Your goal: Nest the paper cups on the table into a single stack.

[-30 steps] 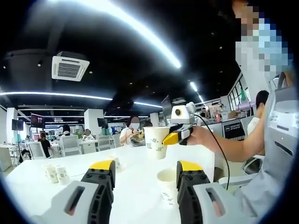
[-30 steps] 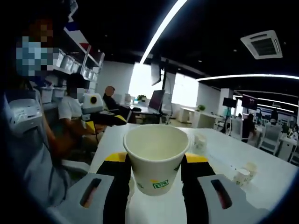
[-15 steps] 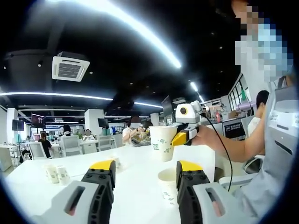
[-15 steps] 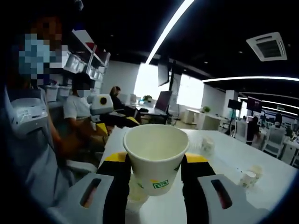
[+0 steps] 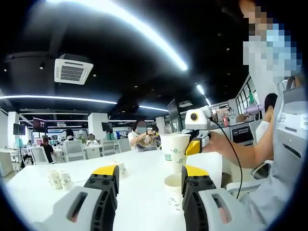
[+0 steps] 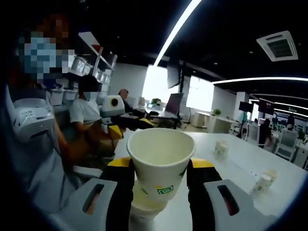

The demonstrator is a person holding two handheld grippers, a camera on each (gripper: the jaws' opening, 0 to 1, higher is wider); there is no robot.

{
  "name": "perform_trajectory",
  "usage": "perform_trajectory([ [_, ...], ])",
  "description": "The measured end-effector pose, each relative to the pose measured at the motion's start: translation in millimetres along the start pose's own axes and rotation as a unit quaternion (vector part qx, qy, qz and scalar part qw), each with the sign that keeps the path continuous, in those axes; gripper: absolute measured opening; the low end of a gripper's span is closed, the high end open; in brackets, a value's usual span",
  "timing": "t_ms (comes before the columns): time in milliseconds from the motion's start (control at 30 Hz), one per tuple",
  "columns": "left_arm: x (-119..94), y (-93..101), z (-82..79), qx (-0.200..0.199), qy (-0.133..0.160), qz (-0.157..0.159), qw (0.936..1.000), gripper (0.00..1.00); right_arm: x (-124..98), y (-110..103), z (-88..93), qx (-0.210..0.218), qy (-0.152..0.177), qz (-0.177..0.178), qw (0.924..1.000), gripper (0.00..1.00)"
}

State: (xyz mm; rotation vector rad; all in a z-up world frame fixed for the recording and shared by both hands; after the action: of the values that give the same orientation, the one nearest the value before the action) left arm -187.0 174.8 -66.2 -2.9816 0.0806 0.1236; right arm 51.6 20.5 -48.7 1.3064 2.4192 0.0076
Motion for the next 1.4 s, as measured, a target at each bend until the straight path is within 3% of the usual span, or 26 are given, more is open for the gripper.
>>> perform_trajectory([
  [1400, -1.7, -1.4, -0.1, -0.001, 0.002, 0.000, 1.0000, 0.55, 13.3, -13.0, 23.7, 0.021, -0.001, -0.014, 0.9997, 0.47],
])
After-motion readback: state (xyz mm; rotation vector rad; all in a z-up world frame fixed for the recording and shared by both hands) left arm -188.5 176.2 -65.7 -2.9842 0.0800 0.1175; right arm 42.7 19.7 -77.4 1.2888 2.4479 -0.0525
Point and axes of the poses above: the point that each gripper's makers call its tool centre point, and the gripper's own axes: x roughly forward along the fingers, y roughly to its right, z roughly out of its underside, the point moved 10 cm from there along -x, roughly backward along the fingers, and after that the axes turned 13 degrees about -y, right-handed, at the moved point
